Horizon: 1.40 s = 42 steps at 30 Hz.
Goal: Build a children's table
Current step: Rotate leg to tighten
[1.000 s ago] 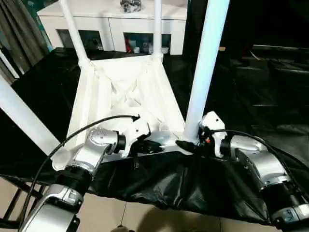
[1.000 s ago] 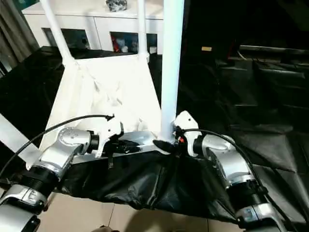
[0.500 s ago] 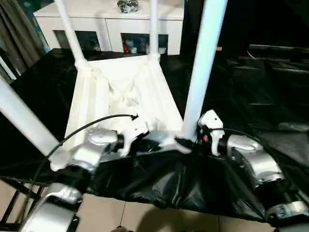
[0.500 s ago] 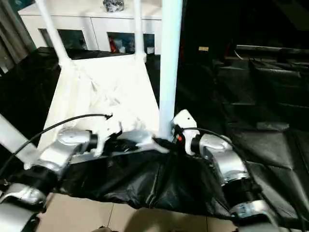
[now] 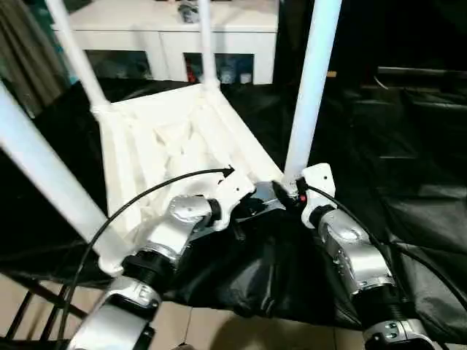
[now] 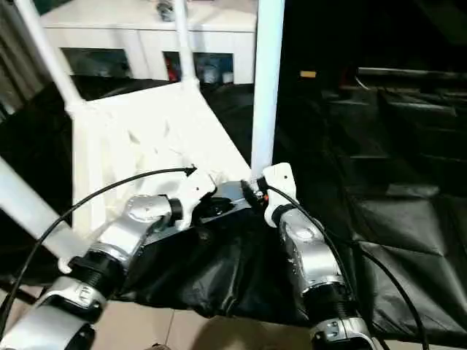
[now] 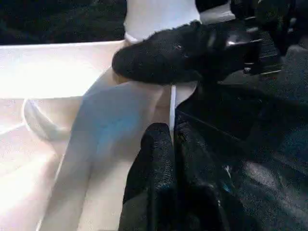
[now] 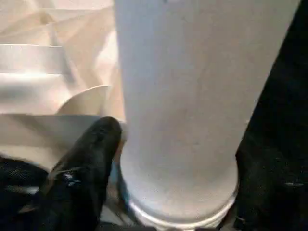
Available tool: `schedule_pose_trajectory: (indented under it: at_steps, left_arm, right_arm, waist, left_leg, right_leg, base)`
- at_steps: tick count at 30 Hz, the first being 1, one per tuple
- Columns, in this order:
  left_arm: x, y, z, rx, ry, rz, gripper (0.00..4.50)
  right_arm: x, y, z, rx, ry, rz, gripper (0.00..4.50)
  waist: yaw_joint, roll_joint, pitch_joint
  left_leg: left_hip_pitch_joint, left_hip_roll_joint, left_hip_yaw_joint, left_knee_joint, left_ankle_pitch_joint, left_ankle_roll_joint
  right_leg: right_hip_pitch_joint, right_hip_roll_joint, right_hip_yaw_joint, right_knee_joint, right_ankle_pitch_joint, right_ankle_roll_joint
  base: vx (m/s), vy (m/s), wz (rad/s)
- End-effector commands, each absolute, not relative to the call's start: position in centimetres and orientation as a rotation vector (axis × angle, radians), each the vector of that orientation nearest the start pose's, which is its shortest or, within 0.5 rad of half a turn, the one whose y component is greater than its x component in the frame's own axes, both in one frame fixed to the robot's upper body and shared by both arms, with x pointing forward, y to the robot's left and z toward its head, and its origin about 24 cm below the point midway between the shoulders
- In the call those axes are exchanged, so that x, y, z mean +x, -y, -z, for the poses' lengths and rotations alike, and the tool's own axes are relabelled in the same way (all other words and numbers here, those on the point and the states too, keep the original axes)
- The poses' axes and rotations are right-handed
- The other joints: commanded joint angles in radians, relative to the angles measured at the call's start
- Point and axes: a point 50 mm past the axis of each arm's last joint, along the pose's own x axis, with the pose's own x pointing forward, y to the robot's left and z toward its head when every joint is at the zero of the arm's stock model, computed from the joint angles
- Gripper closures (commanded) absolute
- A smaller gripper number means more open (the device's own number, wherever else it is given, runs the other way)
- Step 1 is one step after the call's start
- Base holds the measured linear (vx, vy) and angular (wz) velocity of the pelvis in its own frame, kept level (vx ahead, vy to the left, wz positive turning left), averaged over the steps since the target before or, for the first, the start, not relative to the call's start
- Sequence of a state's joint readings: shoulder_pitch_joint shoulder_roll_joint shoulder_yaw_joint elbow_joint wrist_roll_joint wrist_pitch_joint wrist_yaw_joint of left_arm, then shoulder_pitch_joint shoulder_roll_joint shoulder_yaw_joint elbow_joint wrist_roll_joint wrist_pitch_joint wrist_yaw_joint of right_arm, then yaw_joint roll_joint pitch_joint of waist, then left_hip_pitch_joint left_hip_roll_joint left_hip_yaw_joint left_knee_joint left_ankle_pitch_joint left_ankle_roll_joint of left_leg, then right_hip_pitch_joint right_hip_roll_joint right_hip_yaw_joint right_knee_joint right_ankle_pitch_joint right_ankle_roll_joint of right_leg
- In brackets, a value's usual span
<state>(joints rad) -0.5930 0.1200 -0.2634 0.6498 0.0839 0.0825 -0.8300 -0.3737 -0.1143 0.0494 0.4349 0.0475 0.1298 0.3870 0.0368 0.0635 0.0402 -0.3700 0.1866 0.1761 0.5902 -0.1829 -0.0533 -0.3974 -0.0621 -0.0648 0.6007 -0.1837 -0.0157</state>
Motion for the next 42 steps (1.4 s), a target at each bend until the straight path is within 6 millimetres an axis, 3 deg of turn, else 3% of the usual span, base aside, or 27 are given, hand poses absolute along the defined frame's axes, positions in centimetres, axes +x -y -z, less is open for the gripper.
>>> schedule_pose_trajectory:
  at_steps: [1, 2, 5, 8, 11, 15, 16, 17, 18, 19, 22, 23, 29, 35, 42]
  left_arm:
    - [31.9, -5.2, -4.5, 0.330, -0.259, 1.175, 4.50]
    - [31.7, -5.8, -4.6, 0.326, -0.255, 1.200, 4.50]
    - [31.3, -8.2, -4.1, 0.359, -0.294, 1.242, 4.50]
    - [31.1, -9.5, -3.8, 0.397, -0.329, 1.245, 4.50]
    - [31.0, -10.4, -4.0, 0.412, -0.331, 1.249, 4.50]
    - [30.5, -11.8, -4.2, 0.428, -0.340, 1.254, 4.50]
    - [30.5, -11.8, -4.2, 0.428, -0.340, 1.254, 4.50]
    - [30.5, -12.4, -4.3, 0.397, -0.348, 1.235, 4.50]
    - [30.6, -12.5, -4.4, 0.381, -0.353, 1.228, 4.06]
    - [30.5, -12.7, -4.4, 0.381, -0.351, 1.232, 3.95]
    - [30.6, -13.3, -4.6, 0.378, -0.348, 1.223, 3.92]
    - [30.6, -13.7, -4.7, 0.373, -0.360, 1.218, 3.72]
    - [31.0, -14.5, -4.2, 0.342, -0.389, 1.175, 3.72]
    - [31.4, -13.3, -4.3, 0.289, -0.344, 1.190, 3.72]
    - [32.1, -11.9, -4.2, 0.334, -0.333, 1.188, 3.72]
  right_arm:
    - [30.3, 8.5, -3.0, -0.042, -0.219, -0.718, 0.65]
    - [30.4, 9.5, -3.0, -0.073, -0.221, -0.721, 0.65]
    - [30.6, 13.0, -3.1, -0.146, -0.237, -0.761, 0.65]
    - [30.7, 14.5, -3.5, -0.191, -0.238, -0.792, 0.65]
    - [30.9, 15.5, -4.2, -0.218, -0.231, -0.825, 0.65]
    - [31.0, 16.1, -4.8, -0.234, -0.233, -0.877, 0.65]
    - [31.0, 16.1, -4.8, -0.234, -0.233, -0.877, 0.65]
    - [31.0, 16.1, -4.9, -0.232, -0.231, -0.889, 0.65]
    - [31.1, 16.1, -4.9, -0.231, -0.230, -0.892, 0.57]
    - [31.1, 16.1, -4.9, -0.232, -0.230, -0.895, 0.57]
    - [31.1, 16.0, -4.9, -0.231, -0.231, -0.906, 0.57]
    - [31.1, 16.0, -4.8, -0.233, -0.234, -0.912, 0.57]
    - [31.0, 15.9, -4.6, -0.230, -0.242, -0.928, 0.57]
    - [30.9, 15.9, -4.5, -0.233, -0.246, -0.933, 0.57]
    - [30.7, 15.8, -4.4, -0.236, -0.251, -0.946, 0.57]
  waist:
    - [0.005, -0.016, -0.059]
    - [0.004, -0.020, -0.058]
    - [0.006, -0.015, -0.061]
    - [0.008, -0.016, -0.060]
    - [0.010, -0.017, -0.058]
    - [0.006, -0.019, -0.056]
    - [0.005, -0.024, -0.056]
    - [0.005, -0.021, -0.056]
    - [0.005, -0.020, -0.058]
    - [0.005, -0.023, -0.057]
    - [0.007, -0.023, -0.058]
    - [0.007, -0.022, -0.057]
    - [0.014, -0.021, -0.054]
    - [0.019, -0.023, -0.053]
    - [0.024, -0.024, -0.058]
  left_leg:
    - [-0.002, 0.034, -0.017, -0.066, -0.194, 0.065]
    - [-0.003, 0.034, -0.016, -0.065, -0.189, 0.069]
    - [-0.002, 0.037, -0.015, -0.061, -0.173, 0.085]
    - [-0.001, 0.040, -0.013, -0.060, -0.162, 0.095]
    - [0.002, 0.042, -0.013, -0.062, -0.183, 0.085]
    - [0.000, 0.043, -0.014, -0.064, -0.196, 0.077]
    - [0.000, 0.043, -0.013, -0.064, -0.194, 0.079]
    - [0.001, 0.043, -0.013, -0.063, -0.186, 0.079]
    - [0.002, 0.044, -0.013, -0.062, -0.177, 0.078]
    - [0.001, 0.043, -0.012, -0.062, -0.172, 0.079]
    - [0.003, 0.042, -0.012, -0.061, -0.164, 0.078]
    - [0.005, 0.042, -0.011, -0.061, -0.170, 0.076]
    - [0.006, 0.041, -0.011, -0.062, -0.190, 0.063]
    - [0.008, 0.040, -0.010, -0.063, -0.209, 0.053]
    - [0.004, 0.040, -0.011, -0.059, -0.169, 0.070]
  right_leg:
    - [0.053, -0.080, 0.046, -0.081, -0.208, -0.183]
    - [0.053, -0.080, 0.046, -0.082, -0.205, -0.188]
    - [0.055, -0.081, 0.045, -0.078, -0.180, -0.204]
    - [0.054, -0.078, 0.044, -0.073, -0.157, -0.221]
    - [0.053, -0.080, 0.043, -0.075, -0.195, -0.220]
    - [0.054, -0.080, 0.044, -0.076, -0.223, -0.213]
    - [0.054, -0.080, 0.044, -0.077, -0.222, -0.213]
    - [0.052, -0.079, 0.044, -0.075, -0.212, -0.217]
    - [0.052, -0.079, 0.044, -0.072, -0.195, -0.225]
    - [0.052, -0.077, 0.044, -0.071, -0.182, -0.230]
    - [0.052, -0.076, 0.044, -0.067, -0.160, -0.235]
    - [0.050, -0.077, 0.044, -0.069, -0.168, -0.236]
    - [0.049, -0.076, 0.045, -0.074, -0.217, -0.224]
    - [0.050, -0.078, 0.045, -0.079, -0.256, -0.209]
    - [0.053, -0.076, 0.045, -0.072, -0.185, -0.217]
  base:
    - [0.000, 0.000, 0.00]
    - [0.000, 0.000, 0.00]
    - [0.000, 0.000, 0.00]
    - [0.000, 0.000, 0.00]
    - [0.000, 0.000, 0.00]
    - [0.000, 0.000, 0.00]
    - [0.000, 0.000, 0.00]
    - [0.000, 0.000, 0.00]
    - [0.000, 0.000, 0.00]
    - [0.000, 0.000, 0.00]
    - [0.000, 0.000, 0.00]
    - [0.000, 0.000, 0.00]
    - [0.000, 0.000, 0.00]
    - [0.000, 0.000, 0.00]
    - [0.000, 0.000, 0.00]
